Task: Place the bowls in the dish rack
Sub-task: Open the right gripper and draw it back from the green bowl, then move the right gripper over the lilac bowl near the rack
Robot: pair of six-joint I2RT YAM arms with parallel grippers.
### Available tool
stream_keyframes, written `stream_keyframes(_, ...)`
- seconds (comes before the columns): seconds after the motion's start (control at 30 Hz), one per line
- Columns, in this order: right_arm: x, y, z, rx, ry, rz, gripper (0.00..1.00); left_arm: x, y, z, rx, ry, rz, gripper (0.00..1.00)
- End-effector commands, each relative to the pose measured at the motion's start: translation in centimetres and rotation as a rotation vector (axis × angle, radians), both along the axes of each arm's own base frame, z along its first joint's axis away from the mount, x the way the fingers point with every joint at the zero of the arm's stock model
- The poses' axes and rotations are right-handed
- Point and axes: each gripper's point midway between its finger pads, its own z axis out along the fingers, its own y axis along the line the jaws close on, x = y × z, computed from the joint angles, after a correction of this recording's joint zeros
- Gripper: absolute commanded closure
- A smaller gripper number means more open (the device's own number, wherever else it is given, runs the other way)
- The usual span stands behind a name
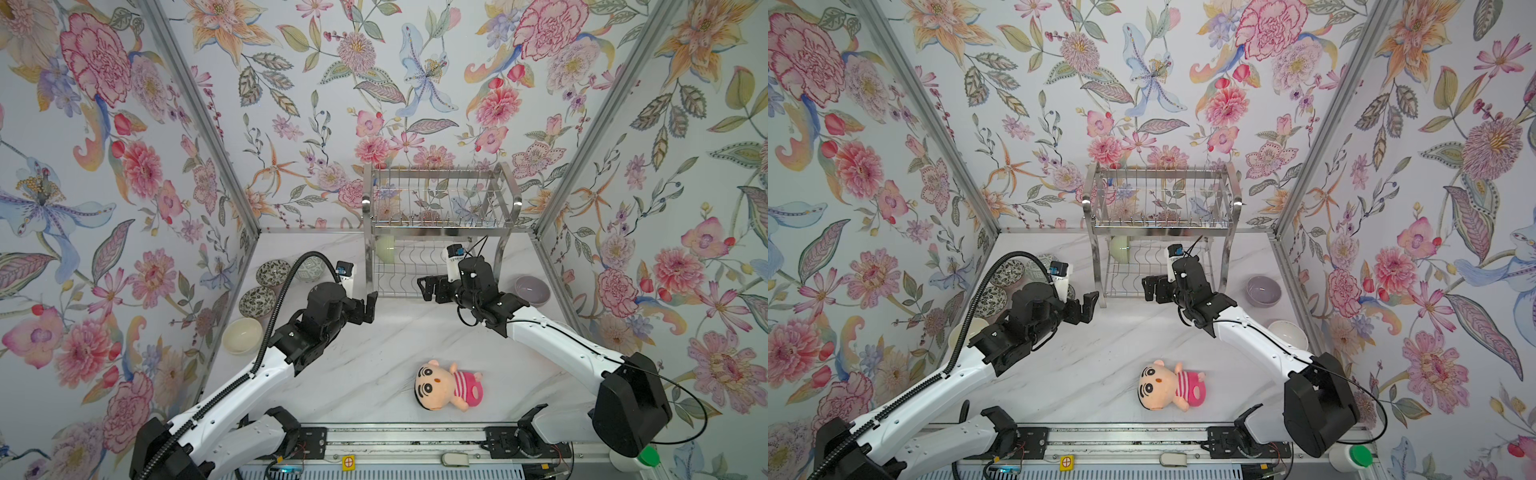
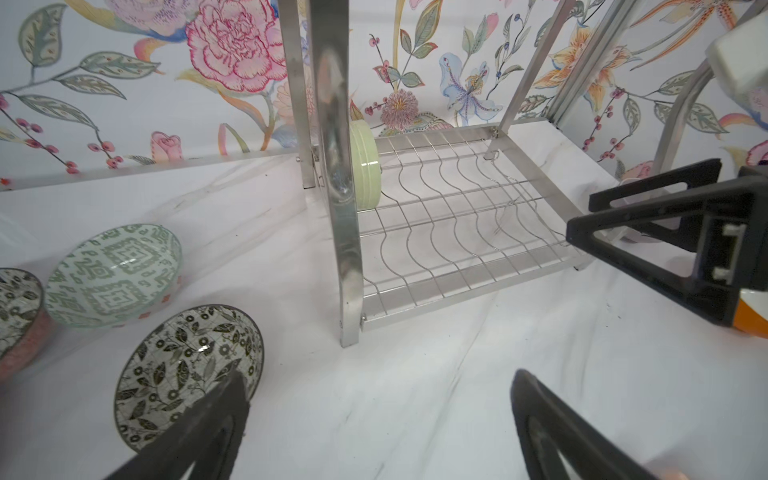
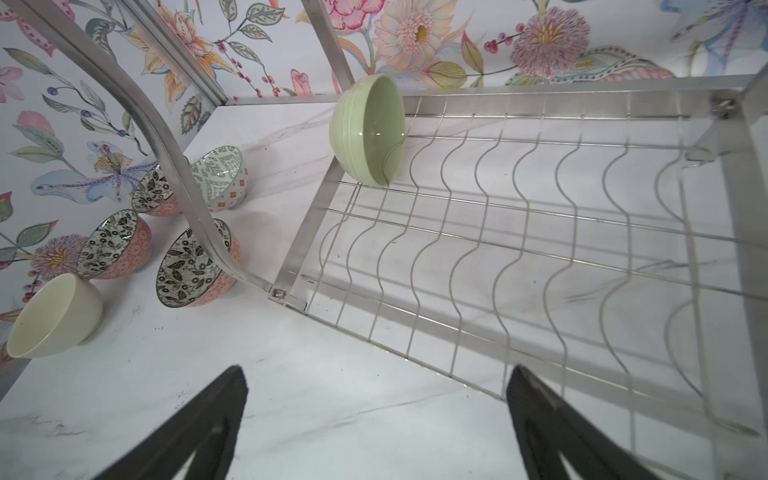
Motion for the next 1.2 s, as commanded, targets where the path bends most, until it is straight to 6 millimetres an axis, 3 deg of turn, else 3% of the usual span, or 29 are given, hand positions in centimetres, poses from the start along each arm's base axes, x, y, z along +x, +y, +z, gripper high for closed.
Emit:
stream_keyframes(0.0,-2.2,-3.8,-1.3,-0.106,0.051,-0.081,0.01,-1.2,-3.2,0.5,-0.112,-0.019,-0.088,0.01)
stream_keyframes(0.37,-6.2,-14.5,0.1,-0.08,0.116,-0.437,0.01,-0.7,-11.9,1.0,-0.09,-0.073,-0.277,0.01)
stream_keyframes(0.6,-7.6,-22.7,0.7,-0.002,0.143,-0.75,0.01,-0.2,-15.5,1.4,-0.096,-0.104,-0.339,0.01)
stream_keyframes(0.73,-7.8,-26.1,-0.6,0.031,0.193,-0.884,0.01,0.1,-17.3,1.2,-0.071,-0.111,-0.367,0.01)
stream_keyframes(0.83,-7.5,-28.7,-1.8,0.017,0.218,-0.973,0.01,0.4,-18.7,1.0,-0.075,-0.102,-0.386,0.01)
stream_keyframes(1.17,-2.2,-35.0,-5.9,0.061,0.295,-1.019,0.01,2.1,-22.6,-0.8,-0.053,-0.056,-0.43,0.01)
